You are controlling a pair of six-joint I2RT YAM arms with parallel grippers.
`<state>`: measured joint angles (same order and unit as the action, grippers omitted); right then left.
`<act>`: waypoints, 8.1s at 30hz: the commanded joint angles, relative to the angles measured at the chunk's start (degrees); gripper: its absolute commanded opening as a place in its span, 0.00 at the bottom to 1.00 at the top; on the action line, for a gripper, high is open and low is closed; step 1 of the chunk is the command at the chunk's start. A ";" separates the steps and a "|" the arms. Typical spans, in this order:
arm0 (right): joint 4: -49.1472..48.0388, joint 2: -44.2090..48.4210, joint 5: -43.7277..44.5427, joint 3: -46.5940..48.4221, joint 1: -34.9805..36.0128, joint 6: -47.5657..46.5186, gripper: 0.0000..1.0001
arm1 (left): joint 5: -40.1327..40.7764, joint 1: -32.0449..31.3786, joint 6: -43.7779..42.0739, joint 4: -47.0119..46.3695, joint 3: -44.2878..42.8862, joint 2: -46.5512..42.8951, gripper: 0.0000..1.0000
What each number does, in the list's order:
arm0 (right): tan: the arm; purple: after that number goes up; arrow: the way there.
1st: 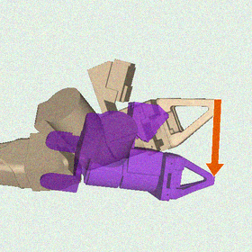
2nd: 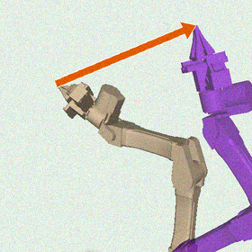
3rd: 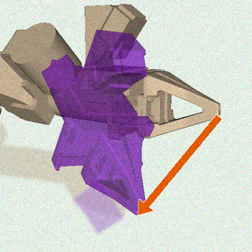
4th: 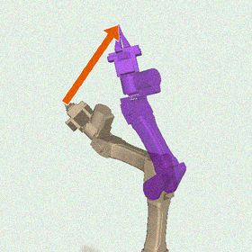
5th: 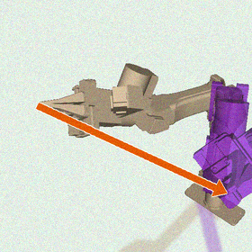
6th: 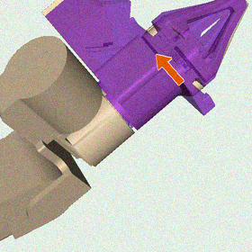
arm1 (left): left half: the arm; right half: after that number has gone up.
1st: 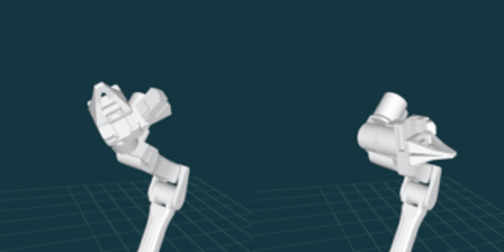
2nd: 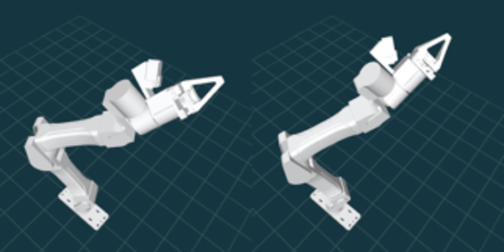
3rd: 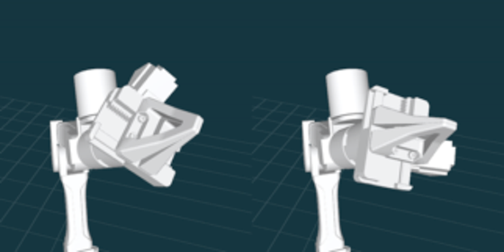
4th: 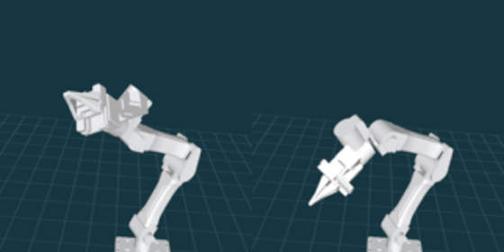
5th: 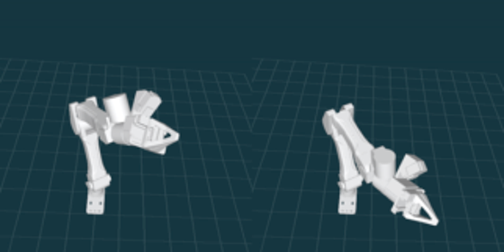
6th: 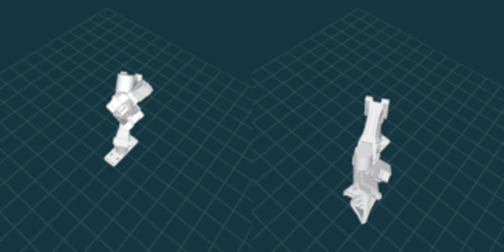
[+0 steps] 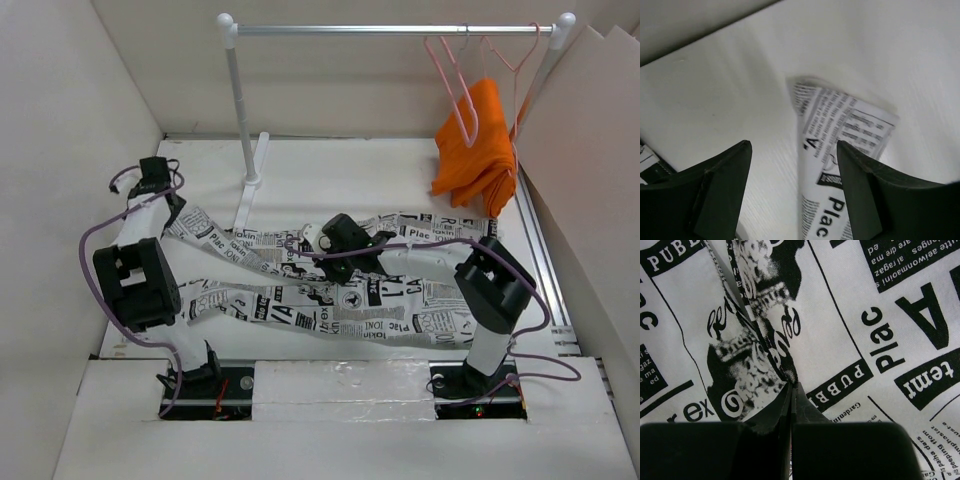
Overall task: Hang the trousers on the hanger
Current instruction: Flatten out the trousers at the center of the board.
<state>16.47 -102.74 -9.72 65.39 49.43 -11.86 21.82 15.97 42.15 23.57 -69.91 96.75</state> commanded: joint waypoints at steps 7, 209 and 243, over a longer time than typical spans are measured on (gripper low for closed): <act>-2.49 -1.58 -3.82 0.71 0.49 -0.54 0.00 | 7.52 -14.12 -9.19 5.60 -20.23 11.95 0.61; 4.52 46.22 4.88 -16.78 -36.85 18.89 0.00 | -4.78 0.12 -4.89 0.25 -15.97 10.93 0.68; -19.19 10.63 -29.04 -25.31 -79.49 13.96 0.53 | -20.86 -31.52 -7.70 -18.03 25.09 -32.86 0.39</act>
<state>-0.67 -90.43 -34.59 40.01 -31.35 2.13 1.45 -15.64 35.62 6.61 -43.64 64.93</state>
